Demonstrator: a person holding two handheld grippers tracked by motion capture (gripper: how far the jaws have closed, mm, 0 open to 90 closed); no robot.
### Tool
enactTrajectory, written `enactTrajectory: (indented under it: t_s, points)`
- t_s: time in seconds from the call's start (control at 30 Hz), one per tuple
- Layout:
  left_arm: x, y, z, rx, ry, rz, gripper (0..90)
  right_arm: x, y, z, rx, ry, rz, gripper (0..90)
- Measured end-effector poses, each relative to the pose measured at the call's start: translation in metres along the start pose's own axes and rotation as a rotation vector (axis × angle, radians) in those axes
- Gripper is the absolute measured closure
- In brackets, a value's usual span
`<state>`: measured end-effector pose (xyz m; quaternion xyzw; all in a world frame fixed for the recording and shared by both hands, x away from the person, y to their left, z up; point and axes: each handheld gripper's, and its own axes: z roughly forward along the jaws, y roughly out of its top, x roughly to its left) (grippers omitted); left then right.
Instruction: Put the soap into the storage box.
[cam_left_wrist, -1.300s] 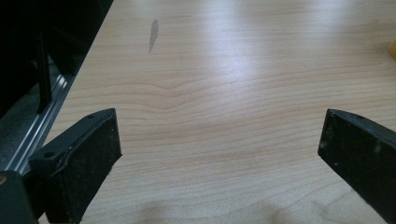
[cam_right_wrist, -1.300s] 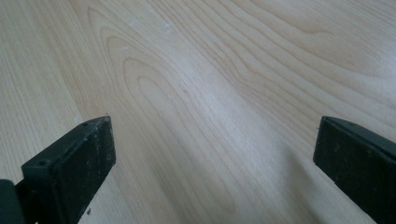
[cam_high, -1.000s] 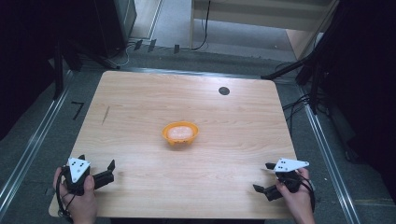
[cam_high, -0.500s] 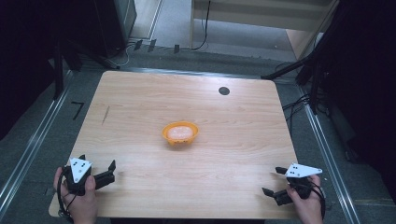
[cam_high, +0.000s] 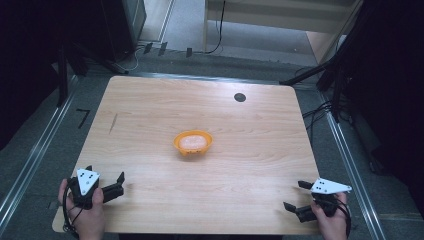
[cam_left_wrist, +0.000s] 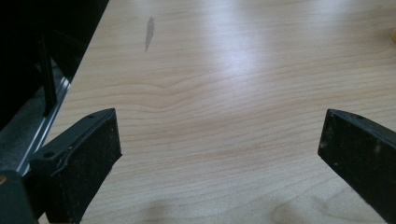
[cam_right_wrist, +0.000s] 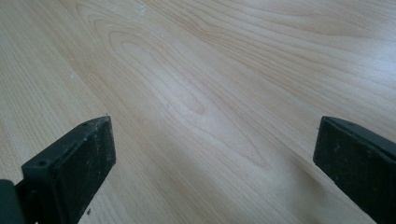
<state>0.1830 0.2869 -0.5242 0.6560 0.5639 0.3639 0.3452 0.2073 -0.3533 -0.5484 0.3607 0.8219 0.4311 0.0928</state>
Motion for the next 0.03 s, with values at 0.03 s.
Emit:
enactTrajectory:
  t_s: [0.03]
  points:
    - [0.0004, 0.0003, 0.001, 0.008, -0.012, -0.004, 0.0, -0.0012, -0.0028, 0.0008, 0.001, -0.002, 0.002, 0.0]
